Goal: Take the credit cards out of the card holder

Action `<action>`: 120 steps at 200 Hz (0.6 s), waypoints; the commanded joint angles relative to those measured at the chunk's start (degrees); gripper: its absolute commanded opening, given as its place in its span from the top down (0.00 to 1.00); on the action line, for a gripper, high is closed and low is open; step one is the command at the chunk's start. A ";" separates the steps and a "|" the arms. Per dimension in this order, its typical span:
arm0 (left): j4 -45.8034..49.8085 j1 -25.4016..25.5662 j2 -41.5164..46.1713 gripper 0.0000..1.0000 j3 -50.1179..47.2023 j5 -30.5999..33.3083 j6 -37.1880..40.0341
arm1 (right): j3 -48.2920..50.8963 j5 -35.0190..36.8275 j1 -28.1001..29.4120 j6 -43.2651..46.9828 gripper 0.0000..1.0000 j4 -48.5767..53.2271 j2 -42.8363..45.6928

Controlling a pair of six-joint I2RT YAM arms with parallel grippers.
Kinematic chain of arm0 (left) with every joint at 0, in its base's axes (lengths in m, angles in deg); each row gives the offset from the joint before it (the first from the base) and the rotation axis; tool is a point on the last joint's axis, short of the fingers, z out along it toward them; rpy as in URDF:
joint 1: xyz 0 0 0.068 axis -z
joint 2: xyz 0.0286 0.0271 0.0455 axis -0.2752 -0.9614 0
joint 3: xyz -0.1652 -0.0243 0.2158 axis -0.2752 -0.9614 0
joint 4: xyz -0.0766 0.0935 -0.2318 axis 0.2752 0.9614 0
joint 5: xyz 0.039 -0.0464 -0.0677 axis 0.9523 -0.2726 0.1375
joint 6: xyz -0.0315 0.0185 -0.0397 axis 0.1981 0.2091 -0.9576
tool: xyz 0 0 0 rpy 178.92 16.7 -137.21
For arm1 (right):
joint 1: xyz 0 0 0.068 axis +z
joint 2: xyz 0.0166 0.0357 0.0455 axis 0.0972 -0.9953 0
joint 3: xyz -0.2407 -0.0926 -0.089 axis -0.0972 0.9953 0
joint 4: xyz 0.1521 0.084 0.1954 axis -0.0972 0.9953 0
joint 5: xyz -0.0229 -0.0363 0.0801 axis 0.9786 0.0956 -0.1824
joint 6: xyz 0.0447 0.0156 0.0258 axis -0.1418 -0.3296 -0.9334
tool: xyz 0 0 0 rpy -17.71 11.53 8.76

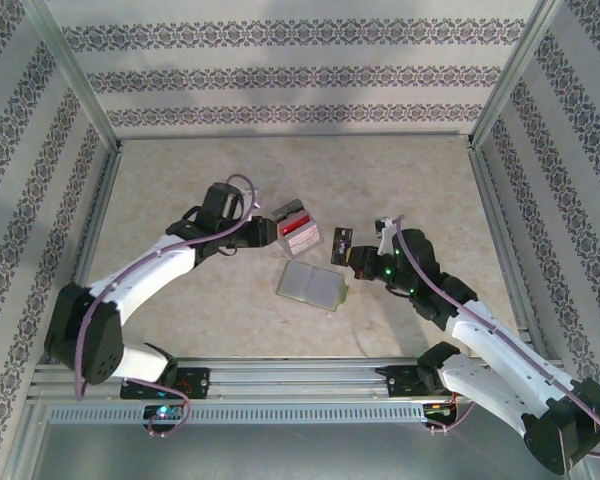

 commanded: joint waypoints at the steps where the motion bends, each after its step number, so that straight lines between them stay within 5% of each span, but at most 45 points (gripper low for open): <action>1: 3.12 -2.24 6.42 0.69 -0.92 -0.02 5.49 | -7.39 -1.26 -0.27 16.08 1.00 7.66 -2.21; 51: 3.26 -4.03 22.17 0.54 -3.94 0.50 16.35 | -21.51 -4.62 -0.17 38.88 1.00 16.68 -9.76; 120: 5.00 -4.06 34.05 0.49 -6.56 -11.78 34.81 | -35.98 -4.84 5.47 64.22 1.00 33.32 -19.44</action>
